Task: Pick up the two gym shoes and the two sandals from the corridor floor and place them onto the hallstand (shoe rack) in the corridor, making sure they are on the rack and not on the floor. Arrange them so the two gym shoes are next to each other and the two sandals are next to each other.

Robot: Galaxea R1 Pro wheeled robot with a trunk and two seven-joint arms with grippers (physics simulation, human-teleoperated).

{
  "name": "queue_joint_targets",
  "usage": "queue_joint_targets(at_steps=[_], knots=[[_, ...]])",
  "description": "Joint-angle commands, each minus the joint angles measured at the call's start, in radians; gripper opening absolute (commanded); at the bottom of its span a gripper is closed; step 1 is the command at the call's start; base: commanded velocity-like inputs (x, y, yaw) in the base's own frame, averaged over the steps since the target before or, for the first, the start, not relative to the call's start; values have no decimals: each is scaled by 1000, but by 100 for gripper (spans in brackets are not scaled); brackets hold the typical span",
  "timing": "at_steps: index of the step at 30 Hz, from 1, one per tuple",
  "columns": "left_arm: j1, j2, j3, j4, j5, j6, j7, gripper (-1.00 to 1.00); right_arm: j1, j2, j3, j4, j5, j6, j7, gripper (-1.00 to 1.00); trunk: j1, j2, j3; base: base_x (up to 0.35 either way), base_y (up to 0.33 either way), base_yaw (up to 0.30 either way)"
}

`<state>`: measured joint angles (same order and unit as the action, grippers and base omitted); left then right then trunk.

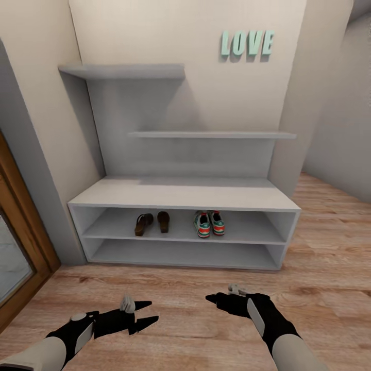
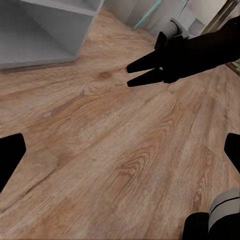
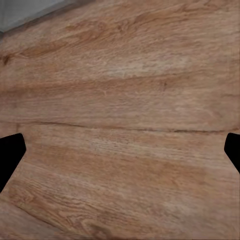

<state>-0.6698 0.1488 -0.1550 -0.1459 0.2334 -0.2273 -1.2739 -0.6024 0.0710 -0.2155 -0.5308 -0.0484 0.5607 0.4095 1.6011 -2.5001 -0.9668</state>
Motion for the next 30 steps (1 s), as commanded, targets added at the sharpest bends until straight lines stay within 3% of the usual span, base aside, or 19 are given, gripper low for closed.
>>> queue_joint_targets(at_steps=[1,3,7,10,16,20,30], knots=[[-1,1,-9,0,11,-6,-1,100,0,1,-7,4,-3,8,17,100,-1,0,3,0,0,0],[-1,1,-10,0,17,-6,-1,100,0,1,-7,56,0,8,57,100,-5,7,10,0,0,0],[-1,0,-11,0,19,-6,0,100,0,2,-6,165,3,3,73,100,-20,35,23,0,0,0],[-1,0,-11,1,21,-6,0,100,0,2,-6,198,2,-58,72,100,-32,56,32,0,0,0],[-1,0,-12,1,21,-6,1,100,0,5,-4,231,1,-170,71,100,-55,98,51,0,0,0],[-1,0,-12,1,21,-6,1,100,0,6,-4,242,1,-187,70,100,-70,126,63,0,0,0],[-1,0,-12,1,21,-6,1,100,0,9,-2,248,1,-195,70,100,-70,126,63,0,0,0]])
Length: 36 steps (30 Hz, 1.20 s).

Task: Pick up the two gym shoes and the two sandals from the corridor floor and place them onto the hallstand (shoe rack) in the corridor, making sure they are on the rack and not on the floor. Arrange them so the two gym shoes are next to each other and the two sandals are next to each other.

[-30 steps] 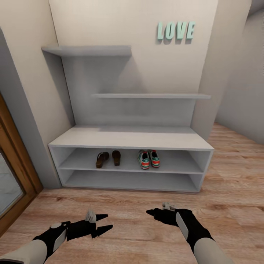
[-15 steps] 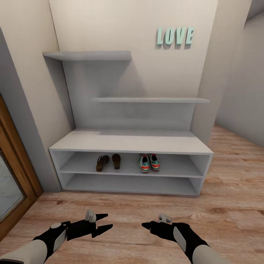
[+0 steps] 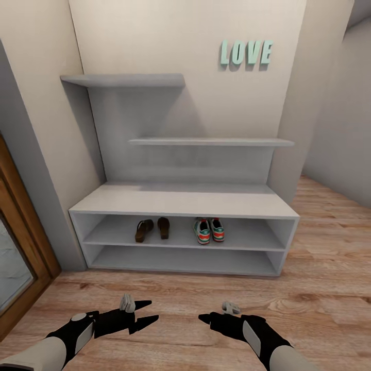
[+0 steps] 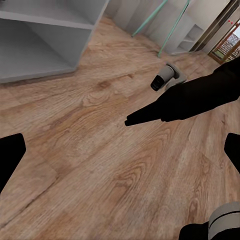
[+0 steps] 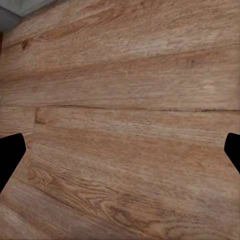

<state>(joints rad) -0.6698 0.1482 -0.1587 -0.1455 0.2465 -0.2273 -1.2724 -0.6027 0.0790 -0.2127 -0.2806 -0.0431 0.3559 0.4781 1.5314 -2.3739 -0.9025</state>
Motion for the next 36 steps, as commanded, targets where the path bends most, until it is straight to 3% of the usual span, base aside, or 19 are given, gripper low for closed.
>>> queue_joint_targets(at_steps=[1,36], knots=[[-1,1,-8,0,8,-6,-1,100,0,1,-5,-2,-4,9,1,100,0,0,-1,0,0,0],[-1,-1,-8,0,8,-6,-1,100,0,2,-7,43,-12,7,0,100,0,0,-1,0,0,0]])
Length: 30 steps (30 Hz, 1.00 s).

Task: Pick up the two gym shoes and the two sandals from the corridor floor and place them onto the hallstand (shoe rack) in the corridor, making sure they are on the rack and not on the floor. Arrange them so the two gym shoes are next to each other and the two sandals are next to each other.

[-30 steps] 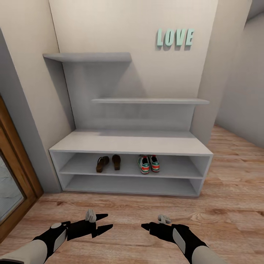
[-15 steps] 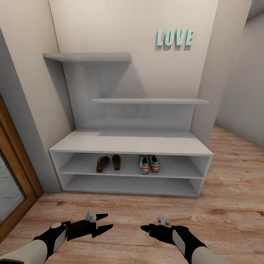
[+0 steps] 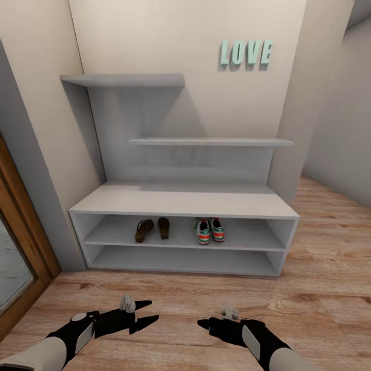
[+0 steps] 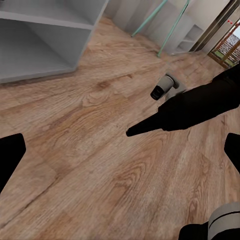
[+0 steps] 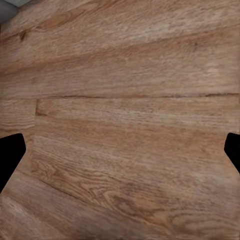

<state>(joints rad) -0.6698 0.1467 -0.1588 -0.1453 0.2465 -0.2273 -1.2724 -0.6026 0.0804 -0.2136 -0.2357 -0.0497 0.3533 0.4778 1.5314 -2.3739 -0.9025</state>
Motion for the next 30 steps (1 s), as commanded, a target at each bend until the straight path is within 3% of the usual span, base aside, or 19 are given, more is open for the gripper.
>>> queue_joint_targets(at_steps=[1,5,9,13,30], knots=[[-1,0,-9,1,8,-6,-1,100,0,1,-6,9,-6,10,1,100,0,0,-1,0,0,0],[-1,-1,-10,1,8,-6,-1,100,0,0,-6,35,-6,-25,-2,100,0,0,-1,0,0,0],[-1,-1,-10,1,7,-6,-1,100,0,0,-7,70,-1,-195,-2,100,0,0,-1,0,0,0],[-1,-2,-10,1,7,-6,-1,100,0,-1,-7,103,1,-260,-1,100,0,0,-1,0,0,0],[-1,-3,-10,1,7,-6,-1,100,0,-1,-7,157,1,-284,-2,100,0,0,-1,0,0,0]])
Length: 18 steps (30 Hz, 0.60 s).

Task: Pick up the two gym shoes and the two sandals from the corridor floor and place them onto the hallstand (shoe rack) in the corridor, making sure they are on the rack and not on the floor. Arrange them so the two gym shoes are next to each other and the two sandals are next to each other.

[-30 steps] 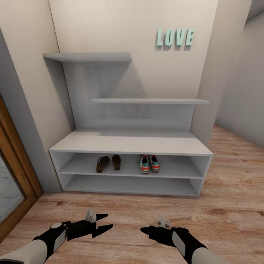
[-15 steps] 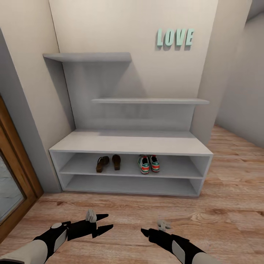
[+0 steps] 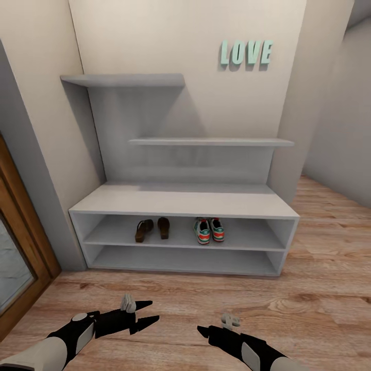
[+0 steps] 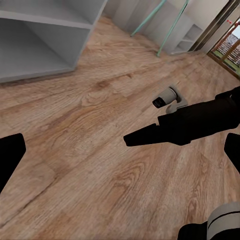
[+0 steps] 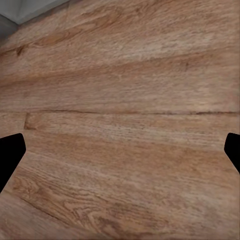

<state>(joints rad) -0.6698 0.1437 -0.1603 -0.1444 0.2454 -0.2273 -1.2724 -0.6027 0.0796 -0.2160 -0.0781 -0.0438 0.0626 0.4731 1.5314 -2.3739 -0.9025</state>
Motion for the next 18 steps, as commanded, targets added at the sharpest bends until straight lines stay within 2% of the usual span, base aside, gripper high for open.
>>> queue_joint_targets(at_steps=[1,18], knots=[[-1,1,-8,0,8,-6,-1,100,0,0,-5,-1,-4,7,3,100,0,0,-1,0,0,0],[-1,1,-8,0,8,-6,-1,100,0,-6,-5,-2,-5,6,3,100,0,0,-1,0,0,0]])
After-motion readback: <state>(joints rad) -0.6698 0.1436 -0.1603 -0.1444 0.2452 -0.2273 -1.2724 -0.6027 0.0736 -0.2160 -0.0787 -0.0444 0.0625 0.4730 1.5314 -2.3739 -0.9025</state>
